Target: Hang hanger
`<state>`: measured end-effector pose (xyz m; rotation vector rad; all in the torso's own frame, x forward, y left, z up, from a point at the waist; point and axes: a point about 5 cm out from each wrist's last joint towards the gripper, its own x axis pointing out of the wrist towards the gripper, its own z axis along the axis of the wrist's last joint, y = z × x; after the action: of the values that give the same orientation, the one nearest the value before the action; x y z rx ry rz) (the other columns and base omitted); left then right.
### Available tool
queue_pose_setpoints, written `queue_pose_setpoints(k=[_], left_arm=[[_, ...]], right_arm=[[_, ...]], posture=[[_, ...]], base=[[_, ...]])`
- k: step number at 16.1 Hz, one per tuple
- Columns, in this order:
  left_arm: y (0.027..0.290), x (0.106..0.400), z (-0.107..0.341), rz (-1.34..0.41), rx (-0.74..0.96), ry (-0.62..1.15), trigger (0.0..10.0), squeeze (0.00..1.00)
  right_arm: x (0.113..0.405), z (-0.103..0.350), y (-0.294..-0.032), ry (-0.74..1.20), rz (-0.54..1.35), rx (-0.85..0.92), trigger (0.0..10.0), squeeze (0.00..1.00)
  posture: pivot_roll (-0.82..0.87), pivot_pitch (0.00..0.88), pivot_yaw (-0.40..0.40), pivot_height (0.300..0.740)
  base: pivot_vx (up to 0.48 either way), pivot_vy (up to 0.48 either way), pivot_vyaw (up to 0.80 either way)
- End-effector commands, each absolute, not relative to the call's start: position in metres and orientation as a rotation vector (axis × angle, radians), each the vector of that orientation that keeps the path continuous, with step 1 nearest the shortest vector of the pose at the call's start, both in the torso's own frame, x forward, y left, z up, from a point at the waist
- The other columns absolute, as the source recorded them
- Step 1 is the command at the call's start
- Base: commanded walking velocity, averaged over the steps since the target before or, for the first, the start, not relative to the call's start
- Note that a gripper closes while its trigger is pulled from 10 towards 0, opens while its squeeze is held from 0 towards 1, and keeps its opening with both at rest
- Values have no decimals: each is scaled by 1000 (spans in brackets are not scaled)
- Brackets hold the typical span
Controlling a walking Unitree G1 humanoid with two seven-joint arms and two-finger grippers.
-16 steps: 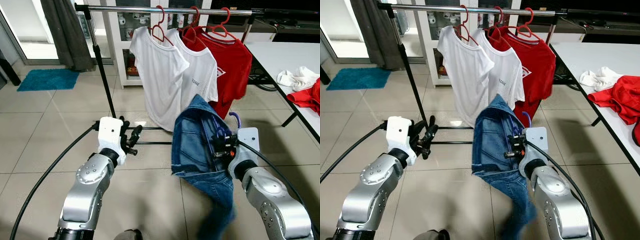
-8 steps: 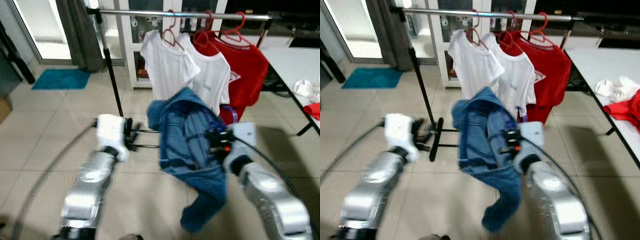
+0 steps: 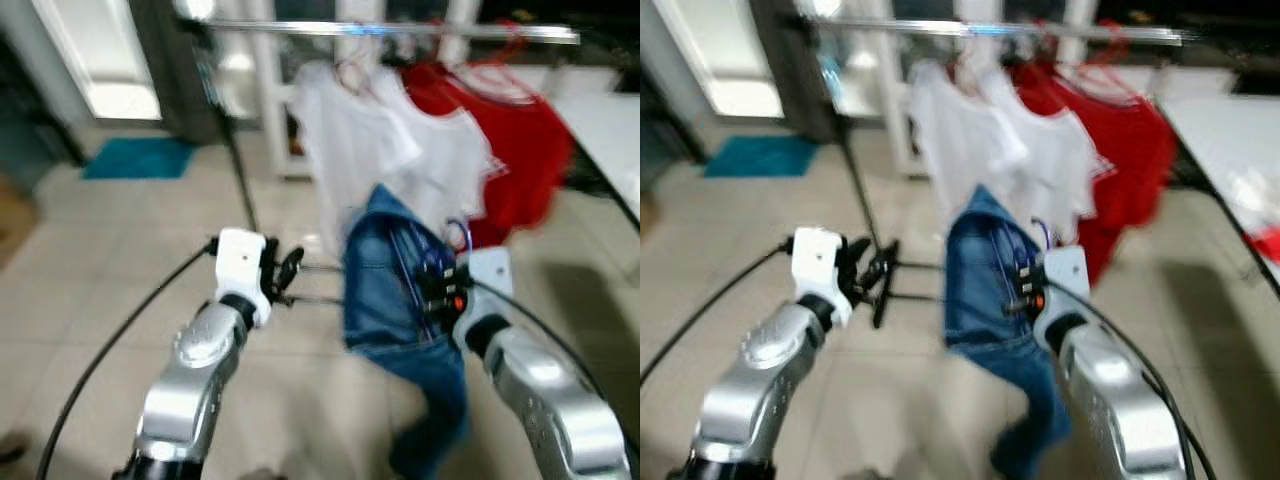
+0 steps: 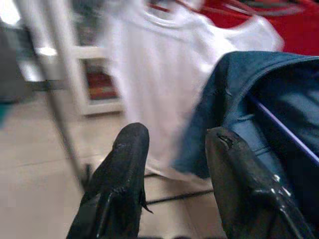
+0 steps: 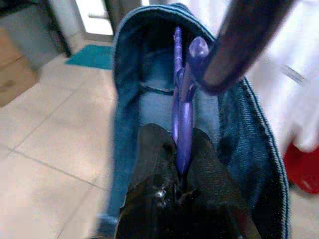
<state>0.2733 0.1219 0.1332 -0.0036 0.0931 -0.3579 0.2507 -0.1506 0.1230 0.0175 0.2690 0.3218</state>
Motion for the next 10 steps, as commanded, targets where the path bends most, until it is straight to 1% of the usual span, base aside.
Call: queue_pose_setpoints(k=[1,3,6,10], left_arm=[[130,272,131,-332,18,106,10000,0],[131,272,130,-342,38,110,10000,0],[132,272,130,-345,46,114,10000,0],[143,273,130,-323,63,108,10000,0]], right_arm=[[253,131,-141,223,352,30,10000,0],[257,133,-144,216,329,44,10000,0],[256,133,-141,214,351,34,10000,0],[256,131,-140,223,341,49,10000,0]], posture=[[-93,86,18,740],[-89,88,17,740],[-86,86,23,740],[-88,80,26,740]], base=[[337,0,0],[336,0,0],[333,0,0],[337,0,0]])
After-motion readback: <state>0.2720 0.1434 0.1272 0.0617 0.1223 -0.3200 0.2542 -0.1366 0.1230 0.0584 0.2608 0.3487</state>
